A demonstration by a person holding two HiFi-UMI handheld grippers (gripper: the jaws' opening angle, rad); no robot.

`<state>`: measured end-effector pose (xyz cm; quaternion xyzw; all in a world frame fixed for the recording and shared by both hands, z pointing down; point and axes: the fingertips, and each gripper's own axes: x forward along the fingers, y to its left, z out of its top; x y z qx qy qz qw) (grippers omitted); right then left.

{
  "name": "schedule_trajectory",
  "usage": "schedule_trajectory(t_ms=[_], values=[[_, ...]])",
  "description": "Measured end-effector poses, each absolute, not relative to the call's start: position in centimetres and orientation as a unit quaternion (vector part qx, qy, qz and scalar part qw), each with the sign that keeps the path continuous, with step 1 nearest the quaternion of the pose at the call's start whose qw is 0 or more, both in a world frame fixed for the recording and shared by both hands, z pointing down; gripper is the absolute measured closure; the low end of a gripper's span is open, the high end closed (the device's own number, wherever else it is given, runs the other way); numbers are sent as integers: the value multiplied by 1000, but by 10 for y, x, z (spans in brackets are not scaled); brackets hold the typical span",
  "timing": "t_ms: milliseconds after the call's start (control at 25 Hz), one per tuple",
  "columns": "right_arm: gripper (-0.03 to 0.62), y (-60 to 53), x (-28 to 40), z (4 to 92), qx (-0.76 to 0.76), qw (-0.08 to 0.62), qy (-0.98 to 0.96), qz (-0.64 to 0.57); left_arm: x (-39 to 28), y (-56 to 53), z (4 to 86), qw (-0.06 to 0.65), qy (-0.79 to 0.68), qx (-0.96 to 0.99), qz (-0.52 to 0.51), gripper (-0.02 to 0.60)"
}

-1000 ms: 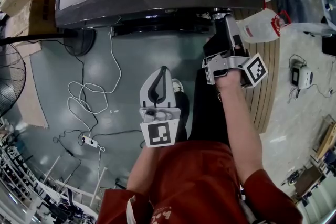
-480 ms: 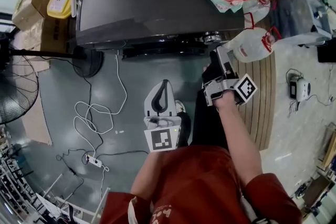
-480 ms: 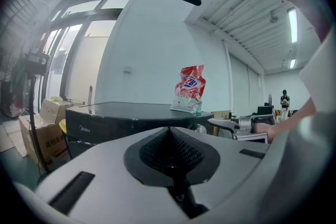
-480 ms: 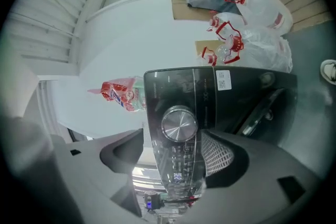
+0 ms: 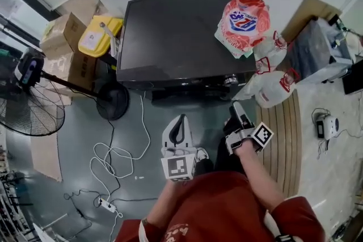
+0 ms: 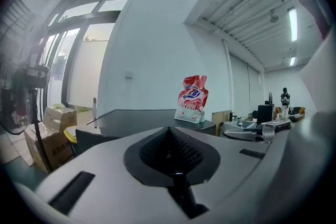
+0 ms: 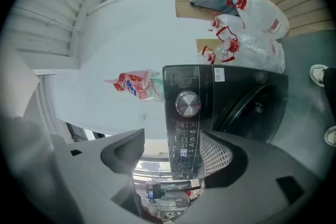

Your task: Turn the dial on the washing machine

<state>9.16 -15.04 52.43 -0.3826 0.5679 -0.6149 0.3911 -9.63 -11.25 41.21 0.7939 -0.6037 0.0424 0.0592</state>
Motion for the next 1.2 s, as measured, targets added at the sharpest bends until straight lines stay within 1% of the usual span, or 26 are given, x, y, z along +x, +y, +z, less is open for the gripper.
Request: schedule_trajectory(t_ms=[80, 280, 480, 560, 600, 680, 720, 880, 920, 1000, 1200], values=[[283, -138, 87, 515, -375, 389, 569, -619, -104, -106, 403, 52, -603, 794, 53, 572], [286, -112, 77, 484, -353, 398, 572, -625, -114, -91, 366, 35, -603, 796, 44, 572], [289, -102, 73, 452, -339, 420, 569, -621, -119, -85, 344, 16, -601, 798, 45, 572], [305, -97, 70, 440, -331, 424, 573, -619, -118, -82, 340, 14, -599, 799, 43, 572], [322, -96, 69, 435, -327, 425, 576, -617, -117, -82, 338, 12, -598, 800, 41, 572], [388, -94, 68, 427, -322, 426, 584, -612, -116, -80, 336, 9, -597, 801, 39, 572], [407, -94, 68, 425, -322, 428, 585, -609, -115, -79, 335, 8, -597, 802, 38, 572], [541, -91, 72, 420, -323, 438, 582, -605, -111, -78, 334, 10, -591, 806, 38, 572], [562, -91, 72, 420, -325, 437, 582, -605, -110, -78, 335, 11, -590, 806, 39, 572], [586, -91, 72, 419, -326, 433, 586, -603, -110, -79, 334, 10, -590, 806, 39, 572], [586, -92, 72, 414, -324, 429, 598, -594, -109, -79, 332, 6, -593, 805, 36, 572]])
